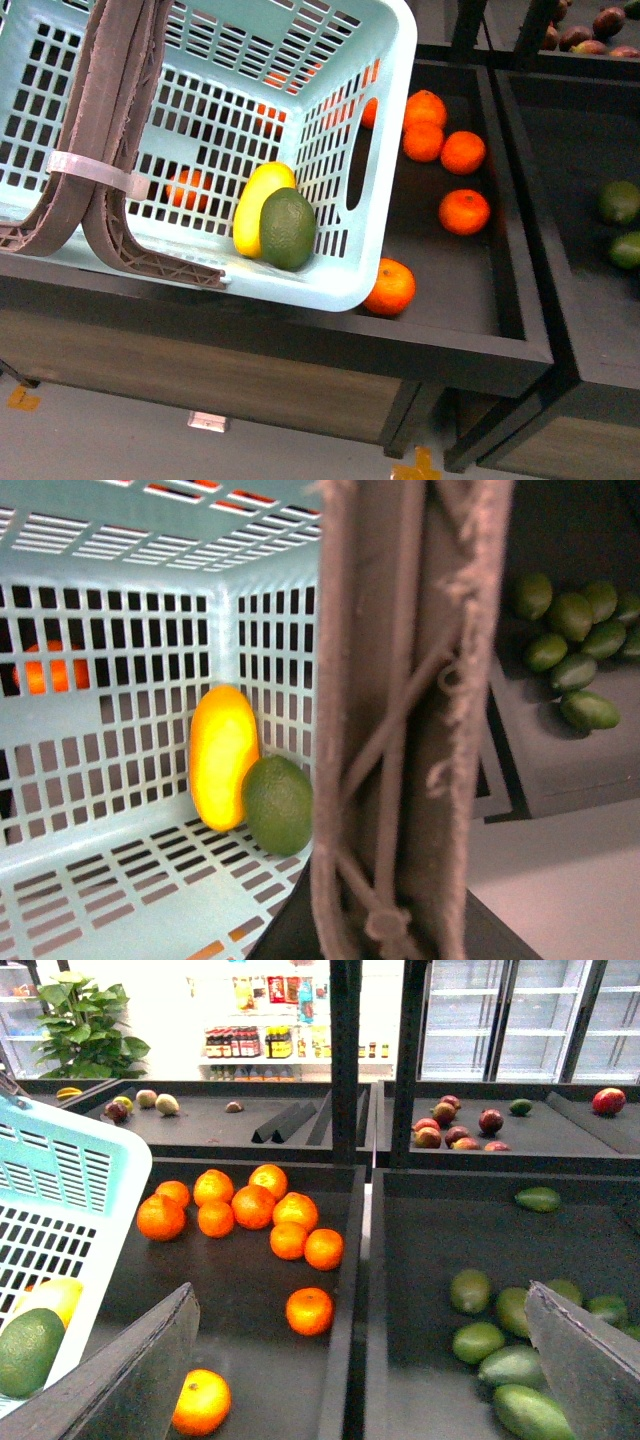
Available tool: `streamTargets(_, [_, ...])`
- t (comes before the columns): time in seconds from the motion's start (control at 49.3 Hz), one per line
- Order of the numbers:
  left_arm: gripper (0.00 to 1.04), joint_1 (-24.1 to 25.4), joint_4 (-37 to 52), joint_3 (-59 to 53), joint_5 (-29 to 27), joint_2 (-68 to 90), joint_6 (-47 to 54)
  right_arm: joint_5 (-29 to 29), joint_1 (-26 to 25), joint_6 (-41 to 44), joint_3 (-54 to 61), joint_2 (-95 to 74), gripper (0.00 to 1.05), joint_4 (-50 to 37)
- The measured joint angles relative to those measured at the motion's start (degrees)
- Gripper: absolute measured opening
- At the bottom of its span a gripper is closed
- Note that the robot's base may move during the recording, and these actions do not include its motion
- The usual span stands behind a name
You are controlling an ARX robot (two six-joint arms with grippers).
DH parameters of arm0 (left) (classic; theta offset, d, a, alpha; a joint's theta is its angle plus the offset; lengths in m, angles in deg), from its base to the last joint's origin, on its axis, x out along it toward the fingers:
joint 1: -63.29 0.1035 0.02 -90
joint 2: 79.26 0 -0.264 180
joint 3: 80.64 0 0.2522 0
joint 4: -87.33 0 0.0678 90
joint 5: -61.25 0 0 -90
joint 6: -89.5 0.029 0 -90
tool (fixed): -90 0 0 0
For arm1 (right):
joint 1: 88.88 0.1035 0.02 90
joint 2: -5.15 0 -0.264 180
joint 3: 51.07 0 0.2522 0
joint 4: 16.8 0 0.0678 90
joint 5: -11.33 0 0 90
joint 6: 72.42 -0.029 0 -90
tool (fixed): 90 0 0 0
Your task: Pick mango and avocado into basket
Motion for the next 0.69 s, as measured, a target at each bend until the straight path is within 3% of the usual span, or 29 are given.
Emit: streamTargets(0.69, [0.06, 0.0, 0.0, 0.0, 0.3, -0.1, 0.0, 0.1, 0.0, 0.0, 0.0, 0.0, 0.97, 0.0])
